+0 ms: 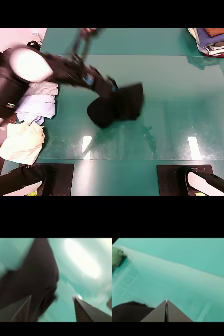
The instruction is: Fold the shirts.
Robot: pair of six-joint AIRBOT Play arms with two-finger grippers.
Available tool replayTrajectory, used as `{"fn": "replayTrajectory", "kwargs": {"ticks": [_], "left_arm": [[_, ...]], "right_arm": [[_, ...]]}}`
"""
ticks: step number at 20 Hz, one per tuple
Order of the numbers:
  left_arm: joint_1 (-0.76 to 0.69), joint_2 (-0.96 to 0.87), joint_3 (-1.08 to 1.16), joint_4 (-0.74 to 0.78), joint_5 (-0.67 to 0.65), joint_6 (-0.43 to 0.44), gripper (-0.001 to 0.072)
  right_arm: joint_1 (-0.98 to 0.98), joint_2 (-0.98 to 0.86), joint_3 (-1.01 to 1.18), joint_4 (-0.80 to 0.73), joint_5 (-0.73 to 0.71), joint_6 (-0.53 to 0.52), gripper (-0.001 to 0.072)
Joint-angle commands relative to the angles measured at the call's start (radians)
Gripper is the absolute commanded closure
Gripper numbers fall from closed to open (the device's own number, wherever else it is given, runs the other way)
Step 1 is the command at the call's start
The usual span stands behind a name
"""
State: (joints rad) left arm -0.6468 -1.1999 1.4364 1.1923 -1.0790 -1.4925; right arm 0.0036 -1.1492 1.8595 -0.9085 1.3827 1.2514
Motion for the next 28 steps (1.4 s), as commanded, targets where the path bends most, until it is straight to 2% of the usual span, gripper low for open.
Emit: {"fn": "replayTrajectory", "kwargs": {"ticks": [1,4,6,8,14,18,19,20,21,22,24,25,26,27,28], "left_arm": [[-0.028,-0.018,-0.079,0.062,0.033,0.003,0.0094],[0.119,-0.021,-0.068,0.151,0.043,-0.004,0.0095],[0.233,-0.044,-0.091,0.126,0.038,-0.026,0.0095],[0.315,-0.092,-0.136,0.037,0.034,-0.013,0.0095],[0.350,-0.328,-0.180,-0.312,0.085,0.222,0.0095],[0.348,-0.414,-0.180,-0.389,0.112,0.263,0.0097],[0.348,-0.420,-0.180,-0.386,0.123,0.263,0.0170],[0.349,-0.420,-0.180,-0.385,0.139,0.263,0.0426],[0.351,-0.420,-0.175,-0.385,0.155,0.262,0.0635],[0.351,-0.419,-0.159,-0.378,0.155,0.263,0.0679],[0.351,-0.415,-0.115,-0.364,0.141,0.262,0.0680],[0.351,-0.413,-0.085,-0.357,0.126,0.263,0.0679],[0.351,-0.412,-0.056,-0.355,0.113,0.263,0.0679],[0.351,-0.412,-0.035,-0.355,0.105,0.263,0.0680],[0.350,-0.412,-0.019,-0.355,0.100,0.263,0.0679]], "right_arm": [[0.001,0.000,0.003,0.000,0.048,0.007,0.0698],[0.001,0.000,0.003,0.000,0.051,0.018,0.0698],[0.001,-0.001,0.003,0.000,0.051,0.025,0.0698],[0.001,-0.003,0.003,0.000,0.050,0.025,0.0698],[0.000,-0.016,-0.004,-0.003,0.061,0.025,0.0698],[0.001,-0.015,-0.137,-0.008,0.060,0.029,0.0697],[0.001,-0.015,-0.196,-0.009,0.058,0.029,0.0698],[0.000,-0.015,-0.256,-0.011,0.053,0.031,0.0697],[0.000,-0.015,-0.327,-0.011,0.036,0.031,0.0697],[0.000,-0.016,-0.396,-0.011,0.009,0.032,0.0697],[0.001,-0.016,-0.556,-0.010,-0.057,0.031,0.0697],[0.001,-0.016,-0.646,-0.010,-0.089,0.031,0.0605],[0.001,-0.023,-0.728,-0.010,-0.125,0.031,0.0345],[0.001,-0.045,-0.805,-0.006,-0.151,0.031,0.0236],[0.001,-0.074,-0.862,-0.005,-0.159,0.031,0.0237]]}}
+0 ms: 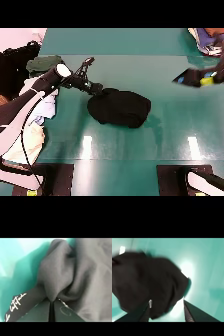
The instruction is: Fold the shirts.
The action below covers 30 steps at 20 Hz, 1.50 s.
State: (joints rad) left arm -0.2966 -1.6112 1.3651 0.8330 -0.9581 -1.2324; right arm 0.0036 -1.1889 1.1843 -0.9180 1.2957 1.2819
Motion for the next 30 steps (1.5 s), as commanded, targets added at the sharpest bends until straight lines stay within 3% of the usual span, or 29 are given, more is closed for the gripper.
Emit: {"fn": "replayTrajectory", "kwargs": {"ticks": [1,8,9,11,12,17,25,30], "left_arm": [[0.000,-0.001,0.056,0.004,-0.021,0.003,0.0680],[0.000,-0.001,0.056,0.028,-0.024,0.003,0.0680],[0.000,-0.001,0.056,0.028,-0.028,0.003,0.0679],[0.000,0.000,0.056,0.029,-0.035,0.002,0.0680],[0.000,0.008,0.056,0.031,-0.036,0.002,0.0681],[0.025,0.243,0.066,0.106,0.049,-0.001,0.0681],[0.064,0.725,0.324,0.110,-0.121,0.002,0.0681],[0.064,0.805,0.395,0.111,-0.179,-0.054,0.0681]], "right_arm": [[0.002,-0.076,-0.234,0.024,-0.078,0.000,0.0240],[0.146,-0.322,-0.239,0.183,-0.217,-0.071,0.0288],[0.165,-0.346,-0.208,0.182,-0.221,-0.071,0.0343],[0.183,-0.373,-0.153,0.182,-0.220,-0.072,0.0622],[0.185,-0.374,-0.126,0.180,-0.221,-0.072,0.0698],[0.163,-0.202,0.043,0.095,-0.210,-0.068,0.0699],[0.136,0.203,0.465,0.028,-0.099,-0.060,0.0699],[0.136,0.293,0.623,-0.193,0.003,0.100,0.0699]]}}
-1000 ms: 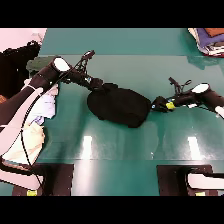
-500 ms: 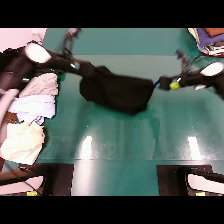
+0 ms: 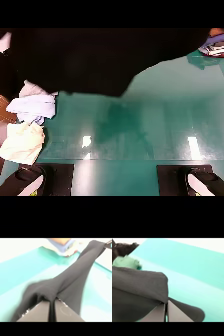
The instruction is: Fold the shirts.
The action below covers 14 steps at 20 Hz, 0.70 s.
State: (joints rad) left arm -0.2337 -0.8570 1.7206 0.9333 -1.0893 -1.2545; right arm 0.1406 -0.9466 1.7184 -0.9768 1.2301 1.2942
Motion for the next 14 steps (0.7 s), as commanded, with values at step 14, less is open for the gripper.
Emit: {"fn": "replayTrajectory", "kwargs": {"ticks": [14], "left_arm": [[0.000,-0.101,-0.955,0.011,-0.038,-0.033,0.0679]], "right_arm": [[0.143,-0.610,0.125,-0.153,0.461,0.179,0.0699]]}}
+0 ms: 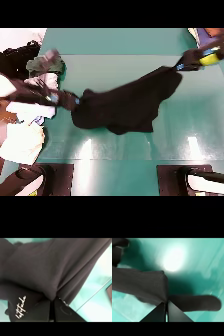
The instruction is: Fold the shirts.
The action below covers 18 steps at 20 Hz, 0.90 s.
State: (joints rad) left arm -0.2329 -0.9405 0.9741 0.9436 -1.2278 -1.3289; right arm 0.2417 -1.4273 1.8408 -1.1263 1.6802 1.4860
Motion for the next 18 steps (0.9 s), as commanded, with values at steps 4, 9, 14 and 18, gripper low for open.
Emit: {"fn": "replayTrajectory", "kwargs": {"ticks": [4,9,14,18], "left_arm": [[0.000,-0.017,-0.298,-0.002,0.149,0.054,0.0673],[0.006,-0.017,-0.244,0.001,0.148,0.055,0.0206],[0.101,-0.018,-0.046,0.166,0.269,0.003,0.0206],[0.182,-0.095,-0.043,0.167,0.301,-0.027,0.0206]], "right_arm": [[0.073,-0.211,0.002,-0.002,-0.032,-0.013,0.0699],[0.070,-0.194,0.003,-0.002,-0.037,-0.012,0.0699],[0.070,-0.158,0.003,-0.002,-0.035,-0.012,0.0699],[0.070,-0.150,0.003,-0.002,-0.036,-0.013,0.0699]]}}
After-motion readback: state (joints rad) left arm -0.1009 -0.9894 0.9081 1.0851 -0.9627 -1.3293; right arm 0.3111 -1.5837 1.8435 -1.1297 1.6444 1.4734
